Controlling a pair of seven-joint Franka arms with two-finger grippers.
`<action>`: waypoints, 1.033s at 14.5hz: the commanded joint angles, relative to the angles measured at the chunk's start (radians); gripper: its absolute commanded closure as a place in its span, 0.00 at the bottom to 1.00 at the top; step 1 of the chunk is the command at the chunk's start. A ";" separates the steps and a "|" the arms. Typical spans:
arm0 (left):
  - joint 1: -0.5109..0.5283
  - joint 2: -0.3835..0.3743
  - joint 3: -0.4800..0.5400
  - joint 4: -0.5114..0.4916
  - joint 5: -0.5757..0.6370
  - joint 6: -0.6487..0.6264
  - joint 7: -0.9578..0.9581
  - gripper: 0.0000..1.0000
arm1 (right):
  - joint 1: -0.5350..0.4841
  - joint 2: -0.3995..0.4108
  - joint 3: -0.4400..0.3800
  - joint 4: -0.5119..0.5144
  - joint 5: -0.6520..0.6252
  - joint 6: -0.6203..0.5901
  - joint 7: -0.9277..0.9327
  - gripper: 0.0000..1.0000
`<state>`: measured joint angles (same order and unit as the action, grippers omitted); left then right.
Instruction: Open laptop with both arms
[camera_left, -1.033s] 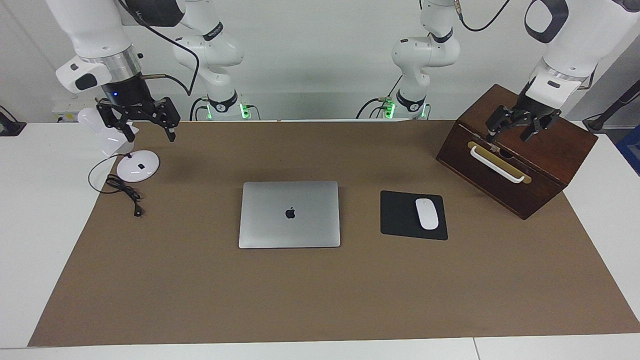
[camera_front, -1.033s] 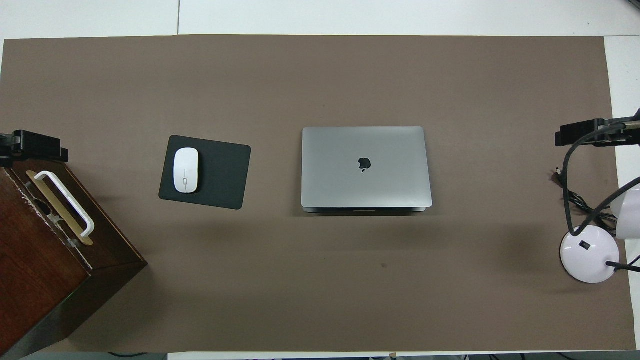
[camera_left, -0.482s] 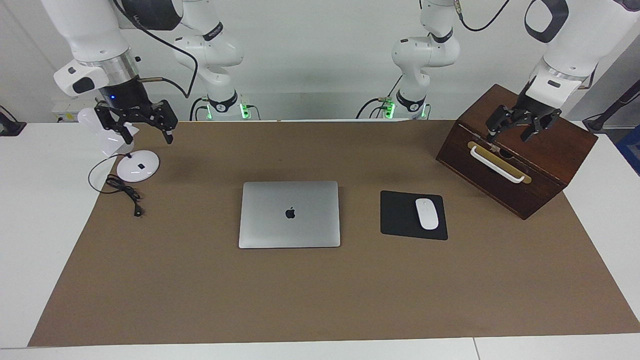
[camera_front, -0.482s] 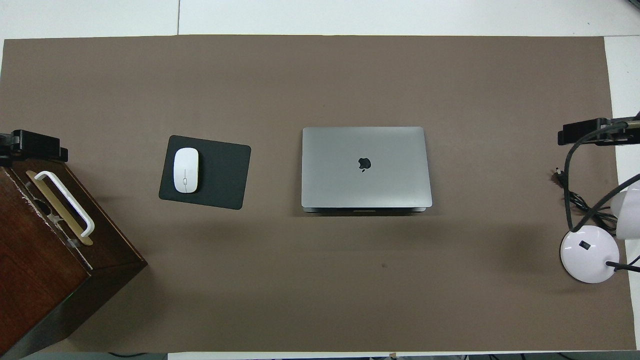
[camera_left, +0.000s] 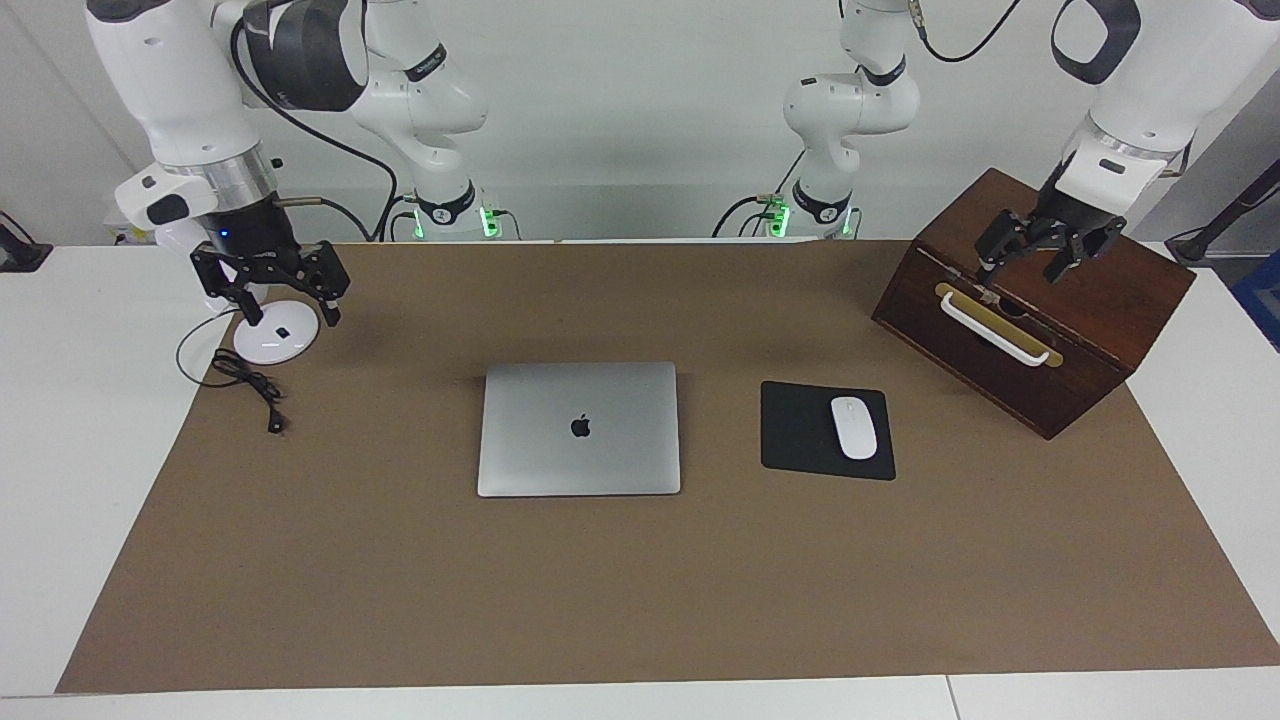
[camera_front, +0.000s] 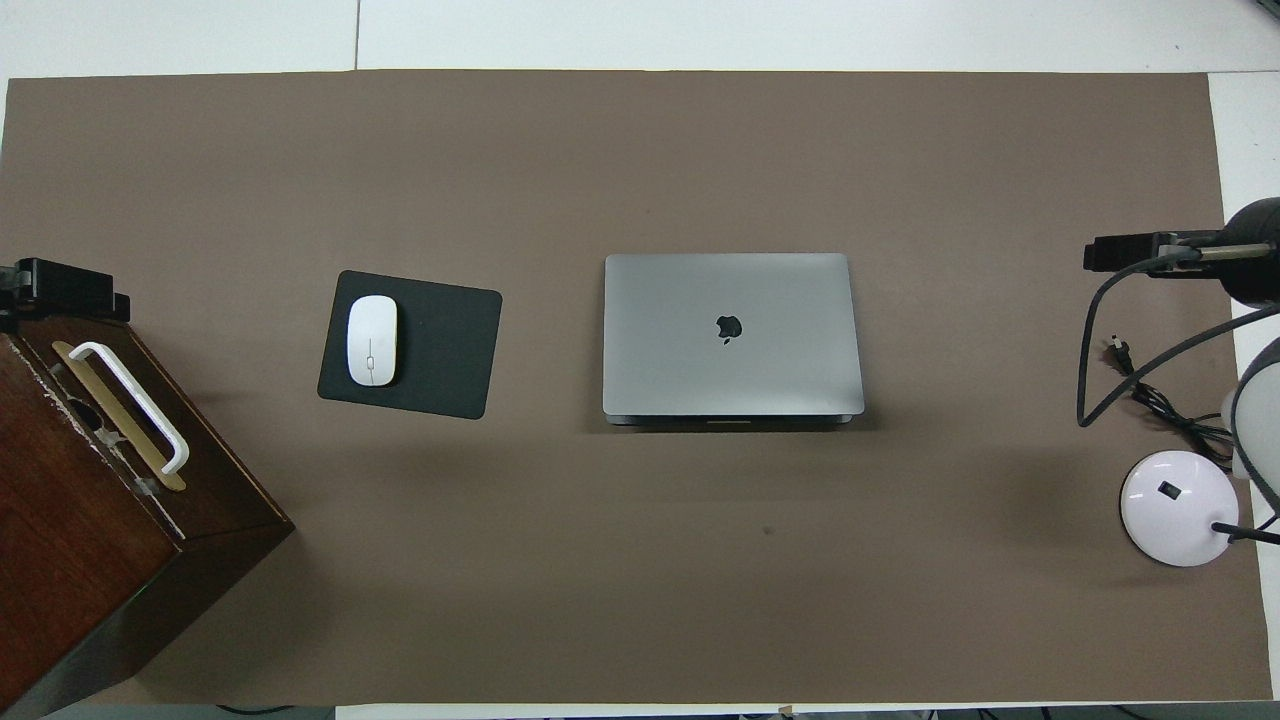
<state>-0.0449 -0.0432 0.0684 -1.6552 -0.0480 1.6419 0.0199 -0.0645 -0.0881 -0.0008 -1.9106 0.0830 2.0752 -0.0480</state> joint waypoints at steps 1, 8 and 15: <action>0.003 -0.021 -0.001 -0.023 0.016 0.019 0.000 0.00 | -0.032 -0.044 0.004 -0.125 0.079 0.120 -0.082 0.00; 0.005 -0.021 0.001 -0.023 0.014 0.019 -0.002 0.01 | -0.015 -0.059 0.004 -0.265 0.317 0.312 -0.084 0.00; 0.005 -0.021 0.001 -0.023 0.011 0.022 -0.008 1.00 | -0.012 -0.084 0.008 -0.297 0.481 0.315 -0.079 0.00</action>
<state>-0.0441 -0.0432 0.0710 -1.6552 -0.0480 1.6465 0.0187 -0.0797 -0.1330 0.0036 -2.1586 0.4936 2.3667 -0.1067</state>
